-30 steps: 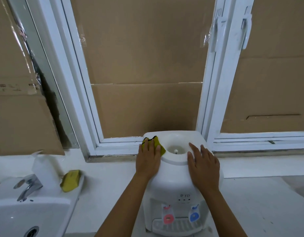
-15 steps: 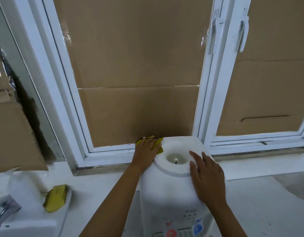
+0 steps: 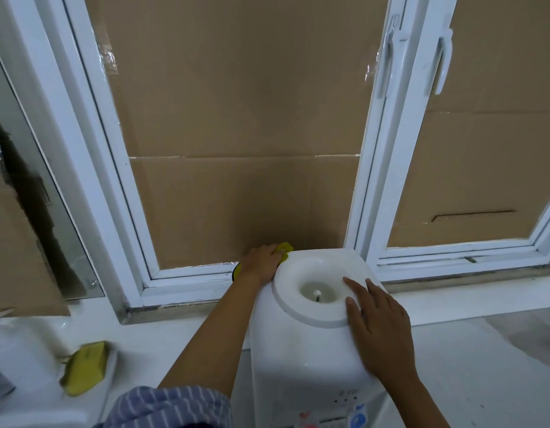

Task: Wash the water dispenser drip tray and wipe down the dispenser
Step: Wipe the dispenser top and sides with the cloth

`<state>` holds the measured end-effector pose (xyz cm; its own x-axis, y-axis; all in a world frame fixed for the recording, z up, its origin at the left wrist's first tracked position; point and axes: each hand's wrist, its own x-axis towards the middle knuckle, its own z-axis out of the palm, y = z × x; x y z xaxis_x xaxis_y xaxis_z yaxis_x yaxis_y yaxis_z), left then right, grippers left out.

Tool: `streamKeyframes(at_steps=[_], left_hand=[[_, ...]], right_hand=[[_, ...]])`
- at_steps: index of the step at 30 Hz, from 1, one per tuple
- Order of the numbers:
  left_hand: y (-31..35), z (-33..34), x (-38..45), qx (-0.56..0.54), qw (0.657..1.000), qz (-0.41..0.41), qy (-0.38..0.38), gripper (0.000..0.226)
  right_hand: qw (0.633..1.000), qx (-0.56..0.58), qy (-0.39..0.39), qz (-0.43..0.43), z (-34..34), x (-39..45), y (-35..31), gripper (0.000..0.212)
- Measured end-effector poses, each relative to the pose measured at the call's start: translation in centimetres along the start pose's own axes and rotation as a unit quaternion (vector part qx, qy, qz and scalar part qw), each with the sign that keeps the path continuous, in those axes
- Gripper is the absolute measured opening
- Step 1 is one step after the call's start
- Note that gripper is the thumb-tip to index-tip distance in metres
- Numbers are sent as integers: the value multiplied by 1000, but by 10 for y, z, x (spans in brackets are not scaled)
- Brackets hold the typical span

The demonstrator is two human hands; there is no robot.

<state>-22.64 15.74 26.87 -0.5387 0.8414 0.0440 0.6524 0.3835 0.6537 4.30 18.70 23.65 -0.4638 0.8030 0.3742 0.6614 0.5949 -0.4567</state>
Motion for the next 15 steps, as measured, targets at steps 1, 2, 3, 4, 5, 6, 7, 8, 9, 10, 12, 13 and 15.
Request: streamKeyframes(at_steps=[1,2,3,4,5,6,7,8,9,10,12,13,15], left_hand=[[-2,1,1,0,1000,-6,6,48],[-2,1,0,-6,1000,-14,12,46],[-3,1,-2,-24,999,-21,20,45],[-3,1,-5,-48,998,-28,29,42],[-5,2,-7,-71,996,-31,45,37],[-6,3,-12,-87,994,-35,61,33],[-7,4,-16,-99,991,-37,76,31],[-8,5,-21,-111,989,-39,88,32],[-10,6,-26,-122,987,-38,96,32],[-10,8,-31,-133,985,-39,102,33],[-9,10,-40,-156,980,-48,116,36],[-8,11,-46,-167,976,-56,125,38],[-3,12,-60,-187,970,-66,138,43]], right_hand=[[1000,1,1,0,0,0,0,75],[1000,5,1,-1,-1,0,0,77],[1000,8,2,-1,-1,0,0,79],[1000,11,2,-1,-2,-1,0,80],[1000,13,2,-1,-2,-1,1,80],[1000,14,2,-1,-1,-1,1,79],[1000,16,3,-1,-1,-1,1,77],[1000,17,4,-2,-1,-1,1,74],[1000,17,4,-3,0,-1,2,72],[1000,17,3,-2,0,-1,2,69],[1000,16,2,-2,1,-1,4,67],[1000,16,2,-1,1,-1,4,67],[1000,15,1,-1,1,-1,4,68]])
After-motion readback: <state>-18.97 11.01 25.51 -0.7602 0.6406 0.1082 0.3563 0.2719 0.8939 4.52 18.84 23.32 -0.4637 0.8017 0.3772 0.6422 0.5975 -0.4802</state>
